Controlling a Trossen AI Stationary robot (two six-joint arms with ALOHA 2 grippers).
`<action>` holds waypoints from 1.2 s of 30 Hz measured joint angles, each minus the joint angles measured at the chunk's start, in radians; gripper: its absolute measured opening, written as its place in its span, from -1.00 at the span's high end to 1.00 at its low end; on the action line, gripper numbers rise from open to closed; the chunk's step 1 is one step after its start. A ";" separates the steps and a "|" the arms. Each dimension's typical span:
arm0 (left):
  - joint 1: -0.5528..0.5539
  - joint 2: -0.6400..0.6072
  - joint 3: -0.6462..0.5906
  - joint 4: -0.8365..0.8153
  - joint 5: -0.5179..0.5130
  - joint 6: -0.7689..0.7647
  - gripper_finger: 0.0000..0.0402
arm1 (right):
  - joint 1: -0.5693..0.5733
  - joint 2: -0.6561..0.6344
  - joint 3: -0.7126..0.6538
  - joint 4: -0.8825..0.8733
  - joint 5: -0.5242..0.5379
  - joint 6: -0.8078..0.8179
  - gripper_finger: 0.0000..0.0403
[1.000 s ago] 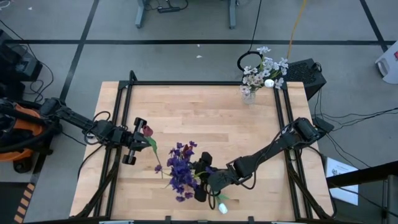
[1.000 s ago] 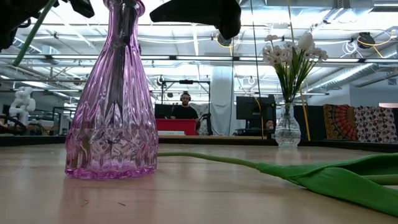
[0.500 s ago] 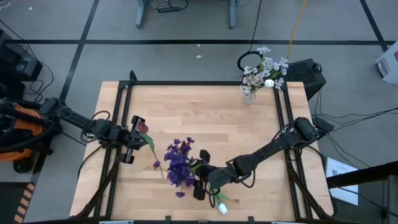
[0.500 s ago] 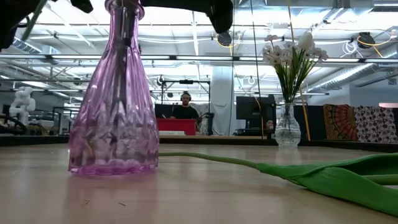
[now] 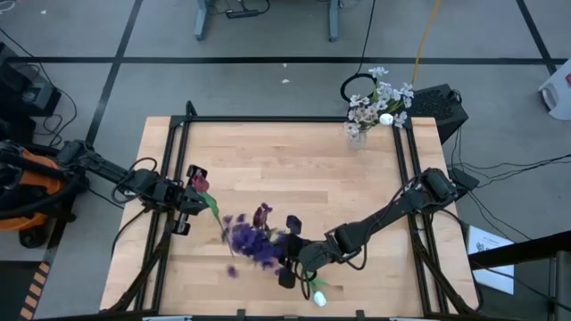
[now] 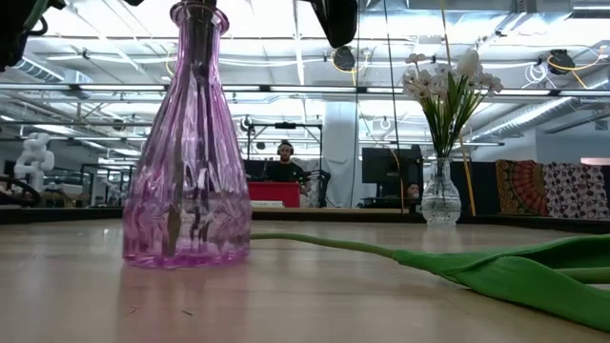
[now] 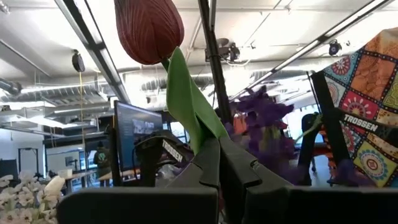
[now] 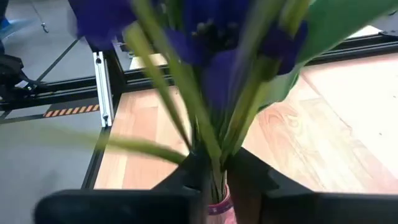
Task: Sort flowers into vase by color
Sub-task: Put the red flower into the pink vase
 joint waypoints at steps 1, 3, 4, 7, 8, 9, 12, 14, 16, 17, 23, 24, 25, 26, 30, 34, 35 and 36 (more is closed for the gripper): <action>0.000 0.000 0.000 0.000 0.000 0.000 1.00 | 0.003 0.000 0.000 0.000 0.000 0.000 0.83; 0.000 0.000 0.000 0.000 0.001 0.000 1.00 | 0.005 0.000 0.000 0.000 -0.001 0.000 0.90; 0.000 0.000 0.000 0.000 0.002 0.000 1.00 | 0.007 0.000 0.000 -0.001 -0.002 0.000 0.94; 0.000 0.000 0.000 -0.001 0.002 -0.001 1.00 | 0.007 -0.001 0.001 -0.014 -0.003 0.000 0.98; 0.000 0.000 0.000 -0.001 0.002 -0.001 1.00 | 0.007 -0.002 0.001 -0.022 -0.003 0.000 0.97; 0.000 0.000 0.000 -0.001 0.002 -0.001 1.00 | 0.007 -0.002 0.002 -0.029 -0.002 0.000 0.95; 0.000 0.000 0.000 -0.002 0.002 -0.002 1.00 | 0.007 -0.003 0.002 -0.049 -0.002 0.008 0.85; 0.000 0.000 0.000 -0.002 0.002 -0.002 1.00 | 0.008 -0.003 0.001 -0.069 -0.004 0.010 0.76; 0.000 0.000 0.000 -0.004 0.002 -0.003 1.00 | 0.008 -0.001 0.000 -0.077 -0.004 0.008 0.66; 0.000 0.000 0.000 -0.007 0.002 -0.003 1.00 | 0.008 -0.001 0.000 -0.081 -0.004 0.009 0.60; 0.000 0.000 0.000 -0.015 0.002 -0.003 1.00 | 0.016 -0.010 0.000 -0.119 -0.009 0.033 0.29; 0.000 0.000 0.000 -0.017 0.002 -0.003 1.00 | 0.017 -0.015 0.000 -0.127 -0.020 0.034 0.24; 0.000 0.000 0.000 -0.018 0.002 -0.003 1.00 | 0.018 -0.021 0.000 -0.137 -0.031 0.034 0.20; 0.000 0.000 0.000 -0.021 0.002 -0.003 1.00 | 0.020 -0.028 0.000 -0.153 -0.037 0.039 0.17; 0.000 0.000 0.000 -0.040 0.002 -0.003 1.00 | 0.032 -0.056 0.000 -0.236 -0.056 0.082 0.03; 0.000 0.000 0.000 -0.055 0.001 -0.003 1.00 | 0.048 -0.095 0.000 -0.333 -0.093 0.129 -0.09; 0.000 0.000 0.000 -0.056 0.001 -0.003 1.00 | 0.053 -0.104 0.000 -0.371 -0.111 0.154 -0.12; 0.000 0.000 0.000 -0.058 0.001 -0.003 1.00 | 0.059 -0.111 0.000 -0.411 -0.134 0.185 -0.14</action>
